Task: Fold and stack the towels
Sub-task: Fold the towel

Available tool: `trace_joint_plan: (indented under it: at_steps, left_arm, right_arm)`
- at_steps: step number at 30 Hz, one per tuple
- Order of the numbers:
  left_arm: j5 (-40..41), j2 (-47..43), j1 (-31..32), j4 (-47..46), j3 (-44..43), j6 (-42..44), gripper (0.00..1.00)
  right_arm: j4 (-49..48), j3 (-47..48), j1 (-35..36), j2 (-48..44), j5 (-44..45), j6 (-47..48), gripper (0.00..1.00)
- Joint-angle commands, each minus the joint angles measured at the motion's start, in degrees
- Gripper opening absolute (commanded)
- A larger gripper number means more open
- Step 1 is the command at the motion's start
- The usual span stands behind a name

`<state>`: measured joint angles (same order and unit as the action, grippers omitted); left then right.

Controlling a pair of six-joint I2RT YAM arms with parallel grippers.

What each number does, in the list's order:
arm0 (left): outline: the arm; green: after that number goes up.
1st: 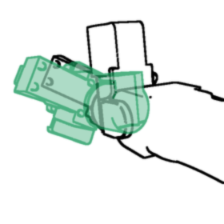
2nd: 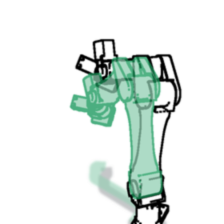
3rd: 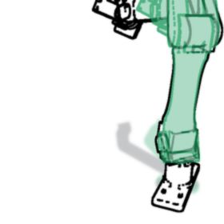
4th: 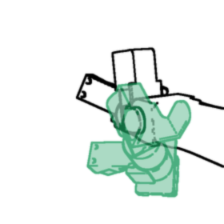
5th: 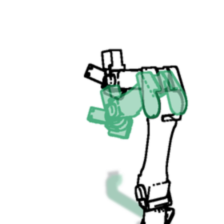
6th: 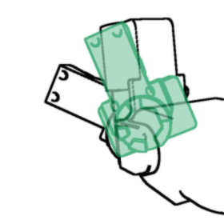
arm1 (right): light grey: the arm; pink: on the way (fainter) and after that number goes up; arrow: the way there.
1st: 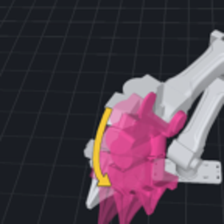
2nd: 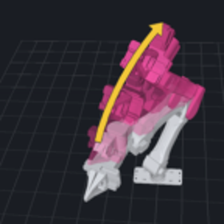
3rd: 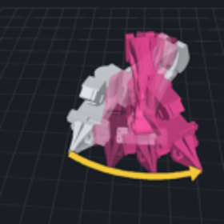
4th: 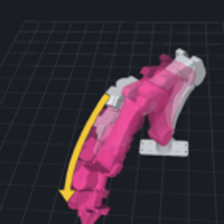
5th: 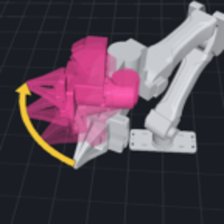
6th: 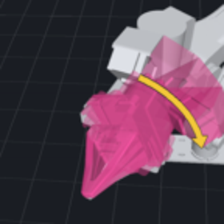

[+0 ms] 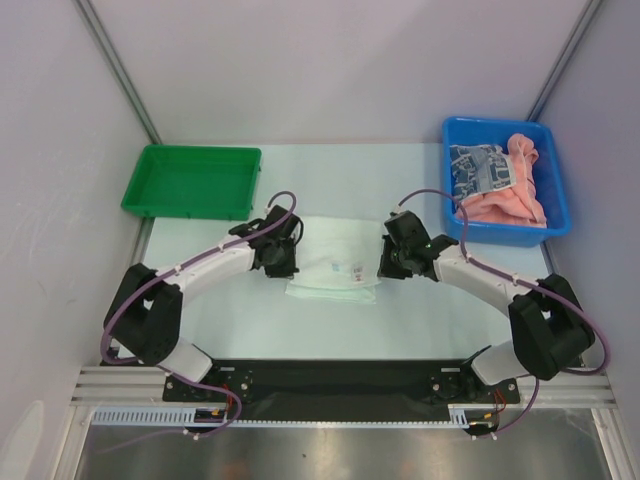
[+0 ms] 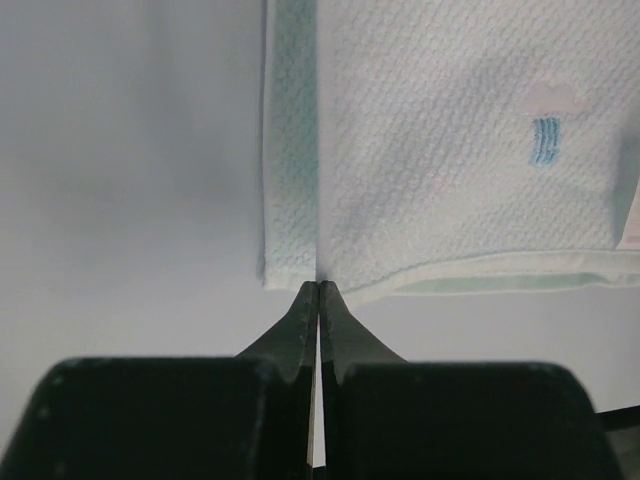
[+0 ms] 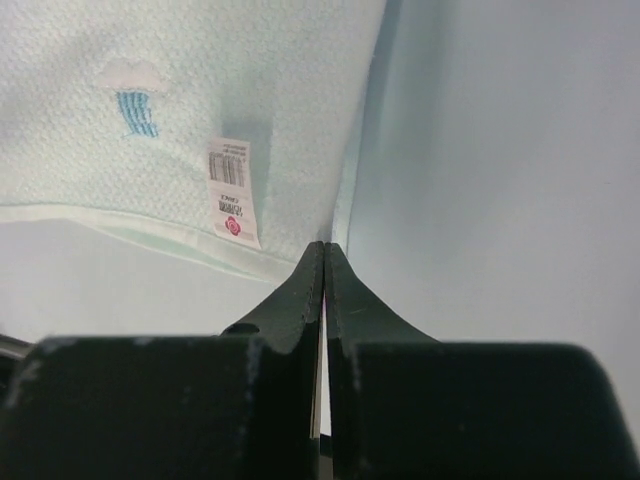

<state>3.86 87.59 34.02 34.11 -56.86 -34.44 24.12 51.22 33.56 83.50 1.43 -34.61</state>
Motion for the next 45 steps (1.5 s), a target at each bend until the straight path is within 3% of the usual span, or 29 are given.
trace_joint_plan:
  at_steps: [1,12,22,31,39,42,45]
  left_arm:
    - [2.03,-3.04,0.43,1.75,0.43,1.3,0.0]
    - [-0.6,-1.46,0.34,-3.78,7.99,1.56,0.0]
    - [0.8,-4.0,0.34,0.43,4.57,2.0,0.0]
    - [0.98,-2.43,0.35,-3.43,10.54,2.0,0.0]
    - [3.0,0.04,0.34,-2.82,10.02,3.06,0.0]
    - [3.61,-0.23,0.34,-1.68,9.23,2.8,0.02]
    - [5.1,-0.66,0.34,1.57,6.43,2.79,0.21]
  right_arm:
    - [-1.35,-2.95,0.45,-4.04,-3.1,-2.12,0.0]
    - [-14.89,-14.39,2.21,-4.4,-8.46,-5.55,0.0]
    - [-10.59,-11.41,2.91,-9.31,-6.97,-6.26,0.0]
    - [-17.87,-19.67,5.9,-7.66,-6.71,-9.77,0.0]
    - [-16.39,-20.11,6.78,-7.57,-3.37,-8.98,0.0]
    - [-15.51,-20.11,7.04,-8.35,-3.98,-9.07,0.12]
    - [-12.44,-18.71,7.04,-10.46,-3.37,-8.63,0.22]
